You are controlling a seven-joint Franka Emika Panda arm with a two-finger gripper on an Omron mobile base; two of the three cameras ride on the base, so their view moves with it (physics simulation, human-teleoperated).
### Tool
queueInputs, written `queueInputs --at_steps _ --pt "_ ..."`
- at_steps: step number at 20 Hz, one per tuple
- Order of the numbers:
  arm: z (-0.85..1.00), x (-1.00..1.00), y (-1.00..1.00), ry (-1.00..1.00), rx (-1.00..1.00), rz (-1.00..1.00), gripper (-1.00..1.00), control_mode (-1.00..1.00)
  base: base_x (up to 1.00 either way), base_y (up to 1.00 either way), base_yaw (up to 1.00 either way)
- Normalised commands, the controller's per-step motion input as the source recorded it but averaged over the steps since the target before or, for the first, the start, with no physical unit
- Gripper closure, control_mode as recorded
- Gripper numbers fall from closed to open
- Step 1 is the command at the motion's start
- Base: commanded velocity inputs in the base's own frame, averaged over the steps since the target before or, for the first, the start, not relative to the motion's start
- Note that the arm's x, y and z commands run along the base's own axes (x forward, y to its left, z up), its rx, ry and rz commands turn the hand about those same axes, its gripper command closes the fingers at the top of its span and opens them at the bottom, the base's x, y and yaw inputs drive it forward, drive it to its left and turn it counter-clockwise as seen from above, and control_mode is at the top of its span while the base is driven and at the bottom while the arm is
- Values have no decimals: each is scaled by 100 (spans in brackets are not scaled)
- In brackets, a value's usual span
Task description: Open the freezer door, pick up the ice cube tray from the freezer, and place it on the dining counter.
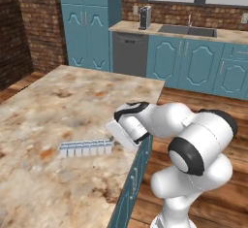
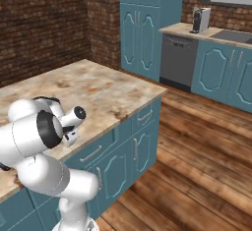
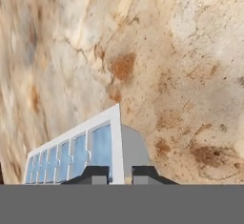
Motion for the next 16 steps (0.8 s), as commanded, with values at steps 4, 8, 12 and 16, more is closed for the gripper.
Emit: queueInputs --at_steps 4,8,12,16 --pt "-15 0 16 0 -3 0 100 -100 0 0 0" --pt "0 0 0 0 0 0 100 -100 0 0 0" --pt "0 0 0 0 0 0 100 -100 0 0 0" --pt "0 0 0 0 0 0 -100 -100 0 0 0"
